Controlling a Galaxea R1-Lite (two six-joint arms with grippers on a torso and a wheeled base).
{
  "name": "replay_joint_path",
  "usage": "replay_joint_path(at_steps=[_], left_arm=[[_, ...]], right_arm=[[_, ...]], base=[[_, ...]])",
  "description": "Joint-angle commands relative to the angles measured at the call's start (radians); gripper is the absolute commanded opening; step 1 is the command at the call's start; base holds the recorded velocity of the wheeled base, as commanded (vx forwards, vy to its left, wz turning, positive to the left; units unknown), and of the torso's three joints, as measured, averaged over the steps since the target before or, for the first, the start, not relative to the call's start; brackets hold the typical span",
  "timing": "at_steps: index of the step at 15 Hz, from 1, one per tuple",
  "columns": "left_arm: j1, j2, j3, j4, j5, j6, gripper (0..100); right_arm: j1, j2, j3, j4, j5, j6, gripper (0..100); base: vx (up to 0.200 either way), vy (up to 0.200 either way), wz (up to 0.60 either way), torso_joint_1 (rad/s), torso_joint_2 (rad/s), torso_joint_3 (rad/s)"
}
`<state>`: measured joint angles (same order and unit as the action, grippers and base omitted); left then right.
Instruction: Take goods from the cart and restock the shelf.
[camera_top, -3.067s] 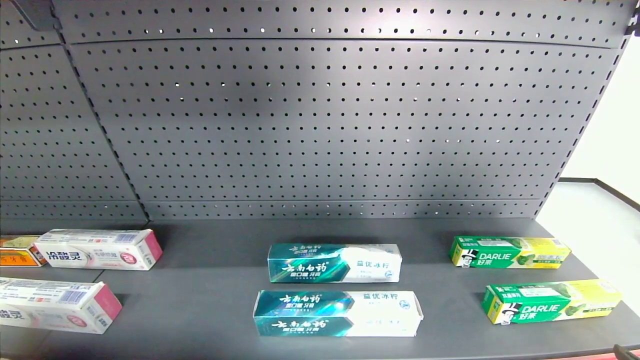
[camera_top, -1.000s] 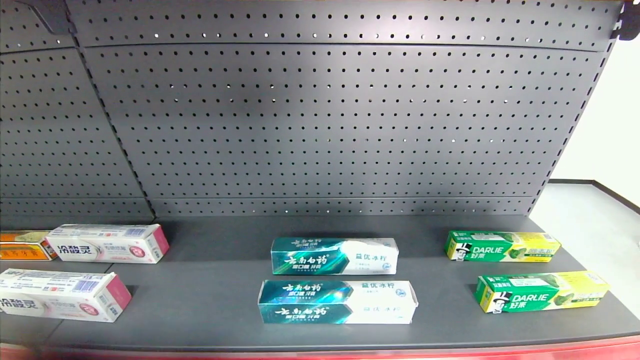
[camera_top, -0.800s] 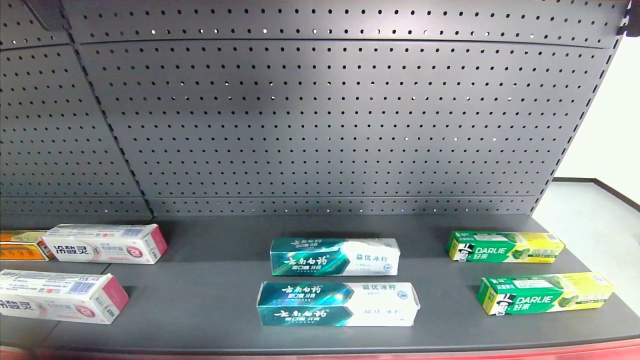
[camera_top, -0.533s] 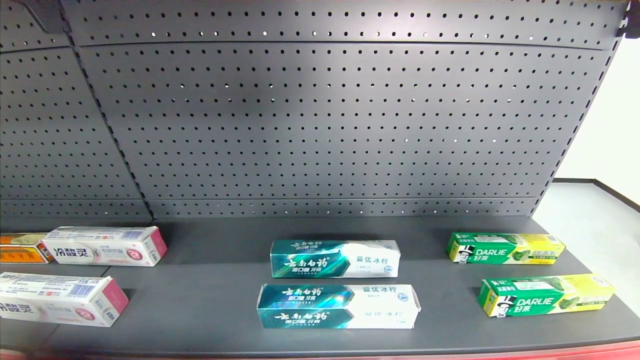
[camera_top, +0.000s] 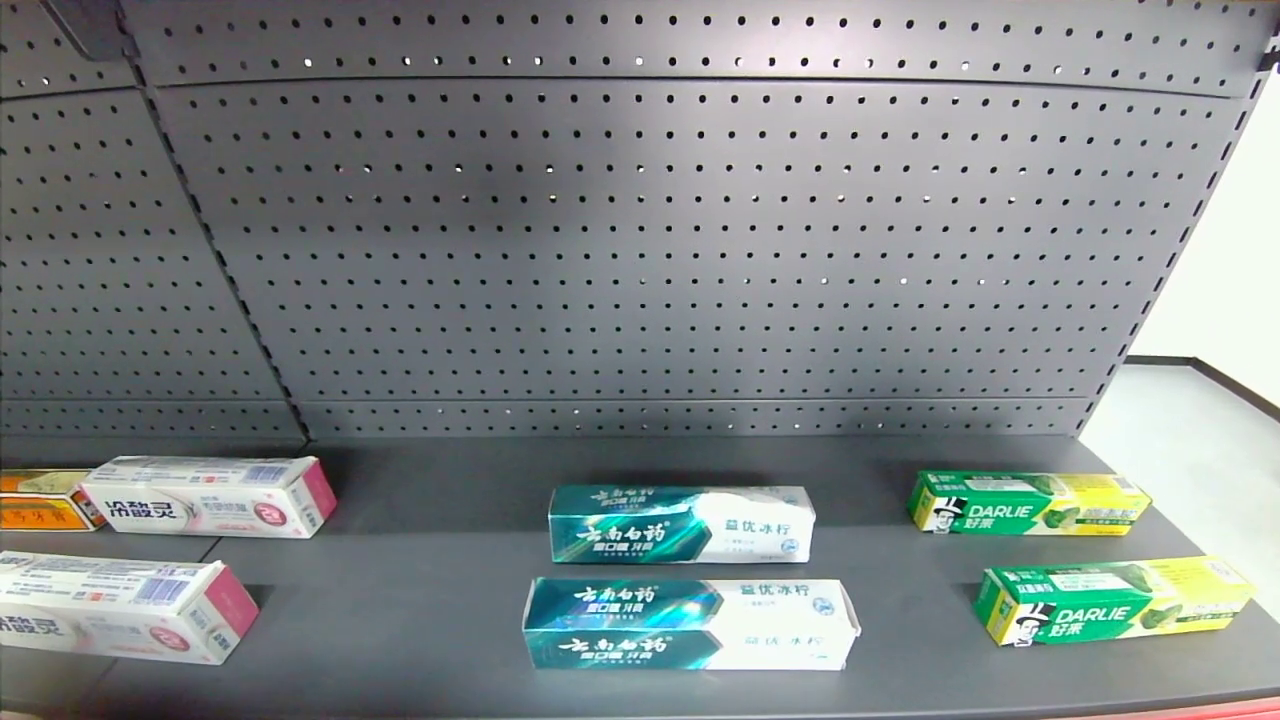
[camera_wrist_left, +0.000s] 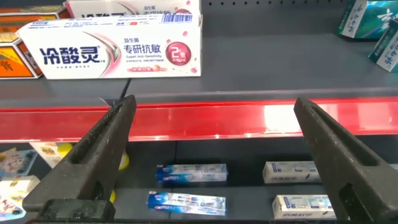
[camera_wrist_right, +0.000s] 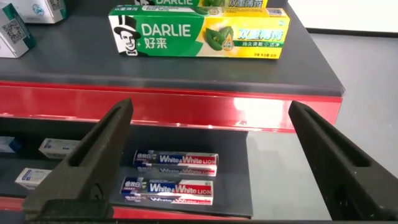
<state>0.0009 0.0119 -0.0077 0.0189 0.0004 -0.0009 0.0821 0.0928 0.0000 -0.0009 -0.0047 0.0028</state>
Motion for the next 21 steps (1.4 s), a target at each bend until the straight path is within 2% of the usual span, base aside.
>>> replay_joint_path(at_steps=[1, 21], left_arm=[[0.001, 0.002, 0.0, -0.001, 0.001, -0.001, 100], [-0.001, 0.002, -0.002, 0.001, 0.003, -0.008, 100]], right_arm=[[0.001, 0.004, 0.0, -0.001, 0.0, 0.0, 100], [0.001, 0.004, 0.0, 0.001, 0.0, 0.0, 100]], base=[[0.0, 0.0, 0.0, 0.0, 0.0, 0.0], [0.0, 0.0, 0.0, 0.0, 0.0, 0.0]])
